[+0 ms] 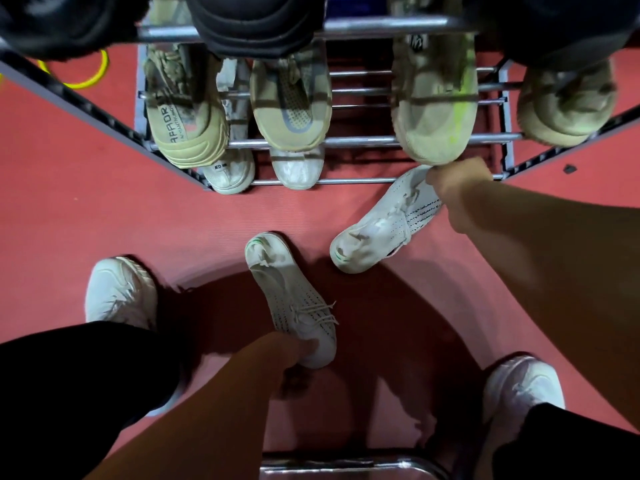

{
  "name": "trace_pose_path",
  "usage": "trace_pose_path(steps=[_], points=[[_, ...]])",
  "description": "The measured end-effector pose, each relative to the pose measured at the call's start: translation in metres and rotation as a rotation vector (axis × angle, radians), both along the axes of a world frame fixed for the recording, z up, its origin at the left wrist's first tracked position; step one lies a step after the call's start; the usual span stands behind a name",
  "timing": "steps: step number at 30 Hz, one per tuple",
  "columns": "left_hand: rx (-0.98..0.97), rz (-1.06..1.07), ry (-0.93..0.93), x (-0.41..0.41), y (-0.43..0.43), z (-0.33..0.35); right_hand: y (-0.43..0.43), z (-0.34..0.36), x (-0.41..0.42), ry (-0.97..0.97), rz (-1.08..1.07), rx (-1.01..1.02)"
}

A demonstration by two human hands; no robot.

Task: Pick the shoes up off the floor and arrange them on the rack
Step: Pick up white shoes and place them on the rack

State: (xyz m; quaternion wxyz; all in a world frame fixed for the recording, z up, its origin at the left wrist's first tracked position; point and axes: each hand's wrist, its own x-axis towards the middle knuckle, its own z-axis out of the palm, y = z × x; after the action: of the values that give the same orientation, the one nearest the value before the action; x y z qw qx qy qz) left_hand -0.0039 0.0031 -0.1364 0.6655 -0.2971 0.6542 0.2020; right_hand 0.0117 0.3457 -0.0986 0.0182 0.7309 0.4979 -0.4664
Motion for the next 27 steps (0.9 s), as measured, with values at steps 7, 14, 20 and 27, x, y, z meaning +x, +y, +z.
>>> trace_pose_path(steps=[7, 14, 20, 27], points=[[0.06, -0.212, 0.005, 0.013, 0.013, 0.005, -0.046, 0.001, 0.029, 0.024, 0.079, -0.391], [0.109, -0.402, 0.01, 0.026, 0.029, 0.009, -0.092, -0.01, 0.062, 0.159, -0.043, -0.539], [0.103, -0.578, -0.014, 0.028, 0.037, 0.019, -0.084, -0.012, 0.089, 0.275, -0.137, -0.559], [0.117, -0.612, 0.012, 0.021, 0.039, 0.046, -0.083, -0.001, 0.109, 0.274, -0.163, -0.557]])
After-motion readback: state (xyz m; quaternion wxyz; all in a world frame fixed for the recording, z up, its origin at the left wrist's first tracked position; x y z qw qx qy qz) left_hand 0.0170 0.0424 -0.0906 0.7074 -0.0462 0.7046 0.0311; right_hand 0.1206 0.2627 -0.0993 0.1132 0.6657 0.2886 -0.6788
